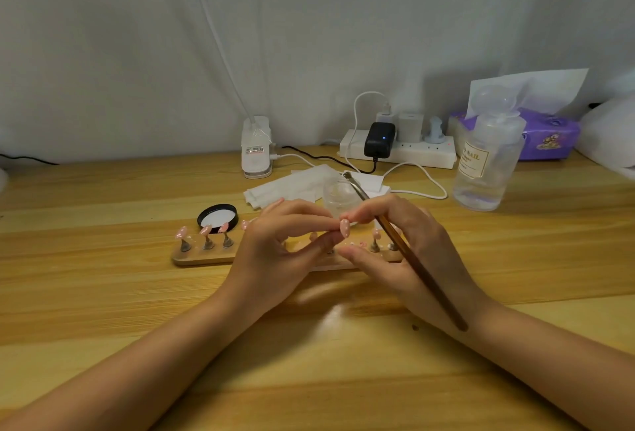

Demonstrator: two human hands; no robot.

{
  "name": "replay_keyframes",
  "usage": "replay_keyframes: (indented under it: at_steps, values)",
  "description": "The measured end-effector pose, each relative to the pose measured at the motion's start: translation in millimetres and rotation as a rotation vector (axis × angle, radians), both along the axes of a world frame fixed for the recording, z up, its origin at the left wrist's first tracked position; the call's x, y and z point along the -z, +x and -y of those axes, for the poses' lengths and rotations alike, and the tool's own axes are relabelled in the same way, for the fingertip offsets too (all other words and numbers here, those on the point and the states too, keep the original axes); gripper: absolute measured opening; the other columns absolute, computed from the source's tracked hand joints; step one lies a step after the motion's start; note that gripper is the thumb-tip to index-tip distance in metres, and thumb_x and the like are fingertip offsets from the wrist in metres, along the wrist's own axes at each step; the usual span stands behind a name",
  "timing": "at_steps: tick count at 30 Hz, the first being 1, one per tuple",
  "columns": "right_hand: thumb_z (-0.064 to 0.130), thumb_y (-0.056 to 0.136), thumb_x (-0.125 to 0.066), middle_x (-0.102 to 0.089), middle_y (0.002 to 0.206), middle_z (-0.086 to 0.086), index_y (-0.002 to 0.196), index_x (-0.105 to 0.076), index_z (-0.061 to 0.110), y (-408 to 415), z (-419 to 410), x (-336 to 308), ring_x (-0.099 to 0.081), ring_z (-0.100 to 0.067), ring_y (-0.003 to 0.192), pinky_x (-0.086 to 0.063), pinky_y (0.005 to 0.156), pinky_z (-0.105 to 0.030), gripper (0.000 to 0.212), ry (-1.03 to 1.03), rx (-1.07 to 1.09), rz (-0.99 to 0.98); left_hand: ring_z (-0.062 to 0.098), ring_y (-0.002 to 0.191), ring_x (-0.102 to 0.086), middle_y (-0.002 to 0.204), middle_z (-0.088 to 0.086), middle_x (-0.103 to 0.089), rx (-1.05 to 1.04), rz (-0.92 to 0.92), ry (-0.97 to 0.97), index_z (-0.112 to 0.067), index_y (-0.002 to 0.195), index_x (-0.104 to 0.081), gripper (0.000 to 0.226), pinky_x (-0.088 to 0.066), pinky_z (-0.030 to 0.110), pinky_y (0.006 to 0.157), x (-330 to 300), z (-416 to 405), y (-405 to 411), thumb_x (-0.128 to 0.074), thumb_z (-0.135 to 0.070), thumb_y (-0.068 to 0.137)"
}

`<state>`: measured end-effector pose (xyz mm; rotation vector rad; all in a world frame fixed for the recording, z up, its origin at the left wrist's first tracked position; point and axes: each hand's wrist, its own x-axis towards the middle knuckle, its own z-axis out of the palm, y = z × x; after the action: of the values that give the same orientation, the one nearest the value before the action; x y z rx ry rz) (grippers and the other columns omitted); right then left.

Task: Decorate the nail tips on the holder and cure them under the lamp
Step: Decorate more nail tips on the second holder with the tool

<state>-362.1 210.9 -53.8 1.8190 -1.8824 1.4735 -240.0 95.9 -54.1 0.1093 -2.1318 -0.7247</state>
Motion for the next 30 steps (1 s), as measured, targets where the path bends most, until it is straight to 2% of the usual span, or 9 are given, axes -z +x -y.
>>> replay_keyframes:
  at_steps: [3,9,12,14,18,21,24,26,30]
  values:
    - [0.034,0.073,-0.068,-0.052,0.082,0.029,0.088,-0.059,0.025,-1,0,1,-0.046,0.018,0.087,-0.039,0.078,-0.019,0.02,-0.017,0.017,-0.001,0.012,0.078,-0.06,0.085,-0.004,-0.067,-0.007,0.034,0.001,-0.019,0.098,-0.066,0.023,-0.047,0.056,0.074,0,0,0,-0.066,-0.019,0.074]
    - [0.039,0.073,-0.067,-0.054,0.084,0.026,0.088,-0.054,0.03,-1,0,0,-0.05,0.009,0.087,-0.036,0.08,-0.014,0.021,-0.026,0.004,0.005,0.003,0.079,-0.059,0.085,-0.011,-0.066,-0.023,0.049,-0.005,-0.021,0.094,-0.066,0.022,-0.046,0.057,0.079,1,1,-1,-0.068,-0.017,0.073]
    - [0.041,0.074,-0.066,-0.055,0.084,0.025,0.088,-0.056,0.027,0,0,-1,-0.052,0.005,0.086,-0.04,0.08,-0.021,0.022,-0.036,-0.003,0.006,0.002,0.081,-0.059,0.087,-0.011,-0.066,-0.029,0.062,-0.035,-0.02,0.094,-0.066,0.022,-0.046,0.058,0.081,1,0,-1,-0.071,-0.022,0.072]
    - [0.039,0.074,-0.067,-0.053,0.083,0.026,0.089,-0.052,0.031,-1,0,-1,-0.052,0.008,0.085,-0.043,0.078,-0.025,0.022,-0.04,0.002,0.035,0.004,0.086,-0.06,0.091,-0.01,-0.065,-0.03,0.087,-0.066,-0.018,0.097,-0.066,0.029,-0.046,0.057,0.084,0,-1,-1,-0.071,-0.032,0.072]
    - [0.029,0.076,-0.07,-0.055,0.082,0.023,0.087,-0.052,0.033,-6,1,0,-0.052,0.009,0.086,-0.042,0.074,-0.02,0.021,-0.024,0.037,0.107,0.011,0.097,-0.059,0.103,-0.007,-0.06,-0.077,0.19,-0.092,-0.014,0.11,-0.059,0.048,-0.049,0.046,0.086,-1,-3,-1,-0.074,-0.036,0.069]
    - [0.021,0.076,-0.074,-0.056,0.082,0.022,0.086,-0.054,0.031,-10,1,-1,-0.052,0.006,0.089,-0.043,0.078,-0.028,0.024,0.015,0.071,0.09,0.002,0.102,-0.051,0.107,-0.017,-0.053,-0.148,0.272,-0.095,-0.023,0.121,-0.048,0.06,-0.039,0.038,0.098,1,-4,-2,-0.075,-0.036,0.069]
    - [0.02,0.075,-0.075,-0.054,0.078,0.025,0.084,-0.056,0.029,-12,2,-1,-0.051,0.009,0.086,-0.042,0.078,-0.032,0.023,0.049,0.091,0.061,-0.001,0.105,-0.045,0.106,-0.021,-0.05,-0.193,0.338,-0.106,-0.032,0.125,-0.037,0.065,-0.018,0.027,0.107,3,-4,-1,-0.073,-0.036,0.071]
    - [0.021,0.075,-0.074,-0.054,0.077,0.025,0.083,-0.056,0.028,-13,3,-1,-0.051,0.005,0.085,-0.041,0.079,-0.032,0.021,0.082,0.092,0.045,0.004,0.108,-0.049,0.105,-0.018,-0.055,-0.21,0.355,-0.144,-0.028,0.128,-0.041,0.063,-0.005,0.018,0.104,4,-4,-1,-0.07,-0.038,0.073]
    - [0.024,0.076,-0.073,-0.056,0.08,0.022,0.084,-0.058,0.027,-14,5,1,-0.055,-0.005,0.086,-0.036,0.084,-0.03,0.017,0.148,0.097,-0.053,0.014,0.109,-0.056,0.105,-0.007,-0.066,-0.253,0.379,-0.241,-0.019,0.127,-0.049,0.058,0.0,0.018,0.106,5,-4,0,-0.07,-0.037,0.075]
